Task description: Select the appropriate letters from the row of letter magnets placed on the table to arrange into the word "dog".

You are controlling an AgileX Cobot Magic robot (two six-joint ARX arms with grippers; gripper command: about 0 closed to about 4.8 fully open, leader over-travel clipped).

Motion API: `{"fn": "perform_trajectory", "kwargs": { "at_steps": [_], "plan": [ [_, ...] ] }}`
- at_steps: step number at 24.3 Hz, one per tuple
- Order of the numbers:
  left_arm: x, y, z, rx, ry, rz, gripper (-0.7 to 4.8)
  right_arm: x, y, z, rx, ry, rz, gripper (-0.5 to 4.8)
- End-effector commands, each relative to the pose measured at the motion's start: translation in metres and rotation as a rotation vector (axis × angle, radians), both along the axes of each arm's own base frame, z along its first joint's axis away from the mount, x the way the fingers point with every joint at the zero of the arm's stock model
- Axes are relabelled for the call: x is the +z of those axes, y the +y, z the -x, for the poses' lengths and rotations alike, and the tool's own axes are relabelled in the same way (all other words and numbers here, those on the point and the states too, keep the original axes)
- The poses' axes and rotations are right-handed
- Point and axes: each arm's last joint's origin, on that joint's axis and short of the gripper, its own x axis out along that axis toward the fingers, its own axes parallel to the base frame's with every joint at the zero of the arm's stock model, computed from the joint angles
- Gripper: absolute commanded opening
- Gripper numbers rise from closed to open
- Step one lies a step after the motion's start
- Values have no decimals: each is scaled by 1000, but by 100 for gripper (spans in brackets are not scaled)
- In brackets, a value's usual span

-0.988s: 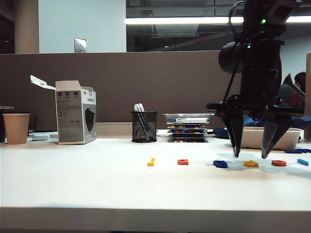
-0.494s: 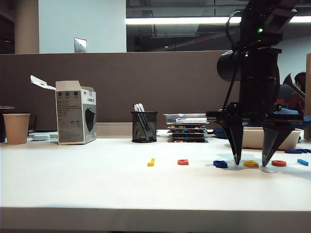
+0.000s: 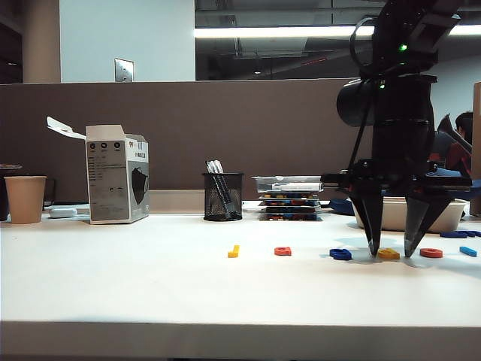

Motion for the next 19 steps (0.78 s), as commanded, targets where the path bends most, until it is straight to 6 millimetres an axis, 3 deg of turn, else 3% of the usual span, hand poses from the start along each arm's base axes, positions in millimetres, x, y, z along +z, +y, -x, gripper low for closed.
{"fn": "perform_trajectory", "kwargs": {
  "at_steps": [1,5,13,16,19],
  "plan": [
    [1,1,0,-2,-5,-1,-5,-4,1,1,-2,21,-4,205],
    [1,1,0,-2,-5,-1,-5,-4,1,1,-2,22,-4,144],
    [1,1,0,-2,-5,-1,-5,-4,1,1,-2,24,-4,136],
    [1,1,0,-2,-5,-1,-5,-4,1,1,-1,24,-4,58],
    [1,1,0,-2,-5,-1,-5,-4,1,1,-1,22,-4,49]
  ]
}}
